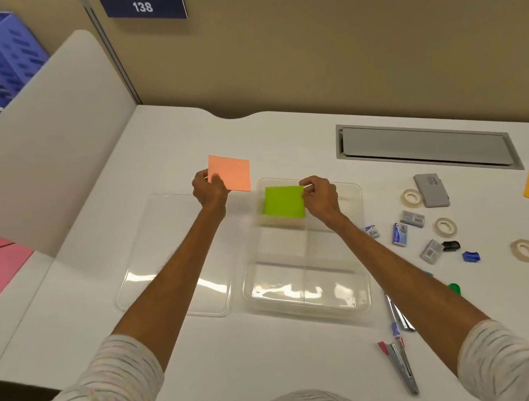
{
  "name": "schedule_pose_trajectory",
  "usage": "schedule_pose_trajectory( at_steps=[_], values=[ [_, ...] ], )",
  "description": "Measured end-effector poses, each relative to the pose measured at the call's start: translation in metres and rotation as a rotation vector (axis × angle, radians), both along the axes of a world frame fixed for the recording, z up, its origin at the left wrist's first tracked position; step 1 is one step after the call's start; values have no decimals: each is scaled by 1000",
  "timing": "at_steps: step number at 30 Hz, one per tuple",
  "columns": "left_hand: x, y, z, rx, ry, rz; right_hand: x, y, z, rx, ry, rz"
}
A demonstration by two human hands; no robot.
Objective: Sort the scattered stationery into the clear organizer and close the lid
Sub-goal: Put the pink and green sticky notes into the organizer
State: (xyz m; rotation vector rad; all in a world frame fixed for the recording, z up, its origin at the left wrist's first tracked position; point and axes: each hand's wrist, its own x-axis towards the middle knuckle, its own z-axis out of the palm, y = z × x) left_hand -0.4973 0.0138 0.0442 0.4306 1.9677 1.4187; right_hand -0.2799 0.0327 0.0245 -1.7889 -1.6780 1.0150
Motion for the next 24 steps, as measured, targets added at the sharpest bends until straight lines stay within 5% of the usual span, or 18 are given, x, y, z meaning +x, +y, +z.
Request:
schedule_pose_trajectory(
  at_steps=[11, 17, 24],
  values=[
    [15, 5, -5, 37, -125, -79, 3, 4, -2, 62, -14, -75],
    [35, 7, -4, 43, -234, -253, -4, 10, 13, -177, 444, -152],
    [56, -8, -12, -4, -130, -422, -2, 8, 10, -260, 488, -253]
  ],
)
